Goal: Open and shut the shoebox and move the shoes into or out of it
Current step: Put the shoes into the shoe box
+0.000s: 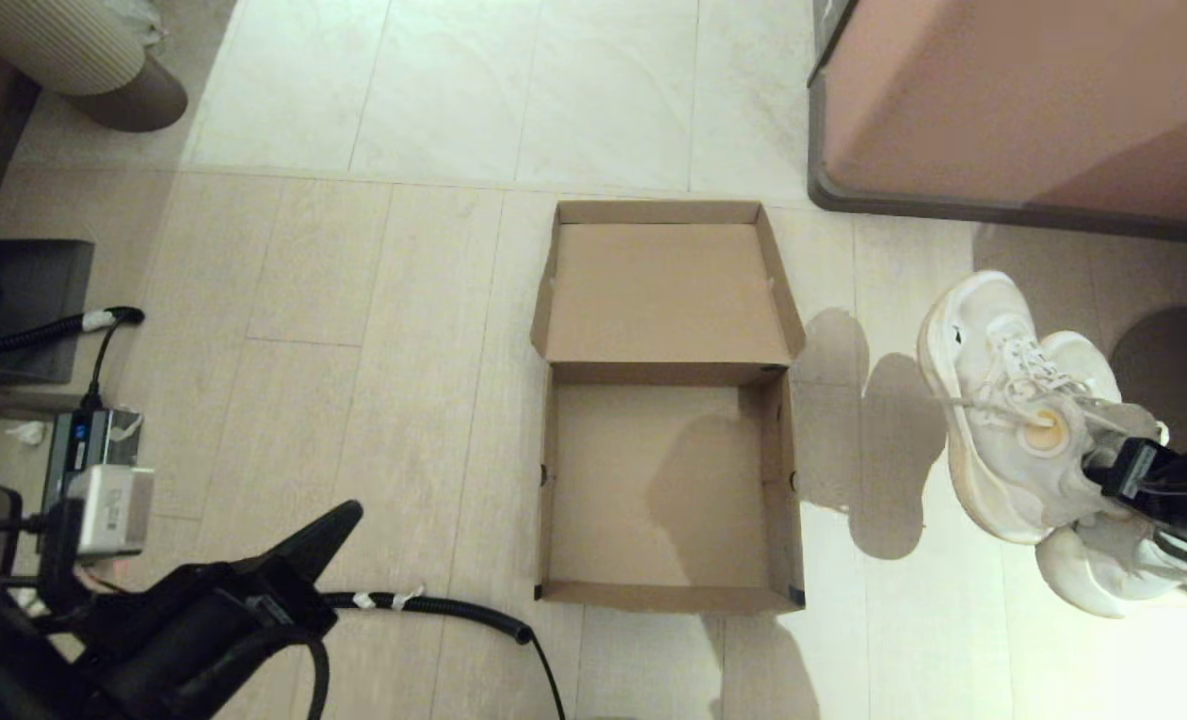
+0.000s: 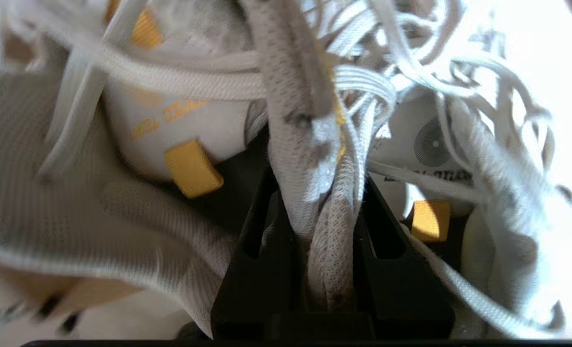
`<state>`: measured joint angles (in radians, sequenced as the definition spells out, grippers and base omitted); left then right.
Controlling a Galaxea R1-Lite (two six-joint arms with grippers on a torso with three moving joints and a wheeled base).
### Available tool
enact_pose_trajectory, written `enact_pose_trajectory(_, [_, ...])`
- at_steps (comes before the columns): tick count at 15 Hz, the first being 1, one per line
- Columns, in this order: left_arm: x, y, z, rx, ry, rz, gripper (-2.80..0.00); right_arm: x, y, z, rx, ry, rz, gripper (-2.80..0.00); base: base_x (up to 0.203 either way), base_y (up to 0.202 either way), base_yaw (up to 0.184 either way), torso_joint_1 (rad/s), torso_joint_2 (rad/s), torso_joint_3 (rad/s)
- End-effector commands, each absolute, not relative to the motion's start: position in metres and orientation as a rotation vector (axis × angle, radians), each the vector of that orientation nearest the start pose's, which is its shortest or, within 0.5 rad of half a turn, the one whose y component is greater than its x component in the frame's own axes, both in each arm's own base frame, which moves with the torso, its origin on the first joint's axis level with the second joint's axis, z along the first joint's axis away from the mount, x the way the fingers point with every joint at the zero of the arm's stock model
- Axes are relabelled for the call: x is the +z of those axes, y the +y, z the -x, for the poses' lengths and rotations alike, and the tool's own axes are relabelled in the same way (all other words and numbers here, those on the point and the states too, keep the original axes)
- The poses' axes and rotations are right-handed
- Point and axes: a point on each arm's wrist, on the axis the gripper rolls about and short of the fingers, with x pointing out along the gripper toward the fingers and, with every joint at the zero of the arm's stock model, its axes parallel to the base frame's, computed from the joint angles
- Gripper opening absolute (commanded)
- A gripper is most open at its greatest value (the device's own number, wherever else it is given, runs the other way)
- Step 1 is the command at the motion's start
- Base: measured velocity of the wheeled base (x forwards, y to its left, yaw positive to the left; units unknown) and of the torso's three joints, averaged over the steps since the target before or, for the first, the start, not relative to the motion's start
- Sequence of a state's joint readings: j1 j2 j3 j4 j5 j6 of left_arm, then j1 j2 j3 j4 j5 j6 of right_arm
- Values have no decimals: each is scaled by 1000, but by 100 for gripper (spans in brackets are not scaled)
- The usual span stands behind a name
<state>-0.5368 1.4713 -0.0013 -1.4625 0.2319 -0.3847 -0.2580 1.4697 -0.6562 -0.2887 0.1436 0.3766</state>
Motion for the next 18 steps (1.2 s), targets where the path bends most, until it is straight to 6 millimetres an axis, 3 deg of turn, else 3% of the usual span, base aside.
enact_pose_trajectory(1, [138, -72, -131, -274, 30, 391, -280, 204, -33, -202, -98, 380, -442, -280, 0, 0, 0, 0, 0, 0])
enact_pose_trajectory(5, [133, -74, -138, -251, 60, 376, -280, 224, 15, -197, 144, 375, -393, -280, 0, 0, 0, 0, 0, 0])
enact_pose_trajectory(8, [148, -77, -153, -211, -11, 418, -280, 226, 50, -202, 272, 404, -347, -280, 0, 0, 0, 0, 0, 0])
enact_pose_trajectory(13, [172, -89, -192, -185, -101, 453, -280, 176, 112, -244, 338, 554, -257, -280, 0, 0, 0, 0, 0, 0])
enact_pose_trajectory(18, [183, -67, -217, -63, -170, 450, -280, 117, 167, -274, 362, 577, -192, -280, 0, 0, 0, 0, 0, 0])
